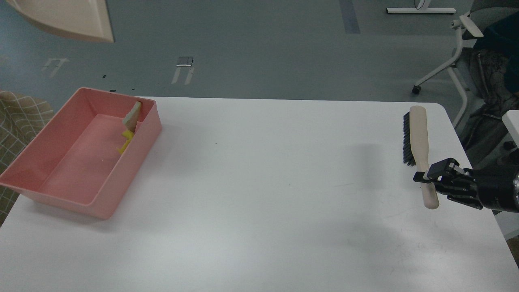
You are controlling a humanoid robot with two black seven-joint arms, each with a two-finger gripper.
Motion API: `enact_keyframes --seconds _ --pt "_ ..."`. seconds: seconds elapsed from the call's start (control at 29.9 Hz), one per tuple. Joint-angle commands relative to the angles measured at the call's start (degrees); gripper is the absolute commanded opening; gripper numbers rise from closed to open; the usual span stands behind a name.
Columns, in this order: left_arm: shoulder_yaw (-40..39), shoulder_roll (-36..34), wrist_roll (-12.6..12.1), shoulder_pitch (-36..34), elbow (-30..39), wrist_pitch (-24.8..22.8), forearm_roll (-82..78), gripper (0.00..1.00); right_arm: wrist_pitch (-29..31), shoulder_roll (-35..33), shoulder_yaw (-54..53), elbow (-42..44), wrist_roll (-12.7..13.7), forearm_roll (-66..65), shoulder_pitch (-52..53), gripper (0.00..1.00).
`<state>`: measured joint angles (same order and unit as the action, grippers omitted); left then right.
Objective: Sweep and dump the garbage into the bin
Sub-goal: 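Carry the dustpan over the pink bin and tip it to dump debris, then bring the empty dustpan back and lower it onto the table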
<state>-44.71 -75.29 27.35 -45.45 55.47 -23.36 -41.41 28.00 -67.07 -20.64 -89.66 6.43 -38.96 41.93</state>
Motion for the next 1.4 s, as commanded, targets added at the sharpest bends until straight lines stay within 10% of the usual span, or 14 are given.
enact_keyframes --seconds 0.0,0.43,0.9,1.37 --pt "0.15 7.95 -2.64 -3.94 -0.01 -1.16 0.1 0.0 0.0 -0.69 0.07 0.27 -0.01 -0.33 0.0 0.0" --pt "4.44 31.42 -8.71 -0.61 1.13 4.01 -0.25 0.0 0.0 0.27 0.6 0.62 -0.01 -9.81 -1.23 0.0" --pt "11.14 33.98 -8.71 15.11 15.37 16.32 -1.74 0.0 -0.23 2.82 0.78 0.54 0.08 -14.39 -2.64 0.0" --pt "11.31 36.88 -8.36 21.28 15.55 22.48 -12.02 0.0 -0.23 4.49 0.78 0.45 0.08 -14.3 -4.13 0.0"
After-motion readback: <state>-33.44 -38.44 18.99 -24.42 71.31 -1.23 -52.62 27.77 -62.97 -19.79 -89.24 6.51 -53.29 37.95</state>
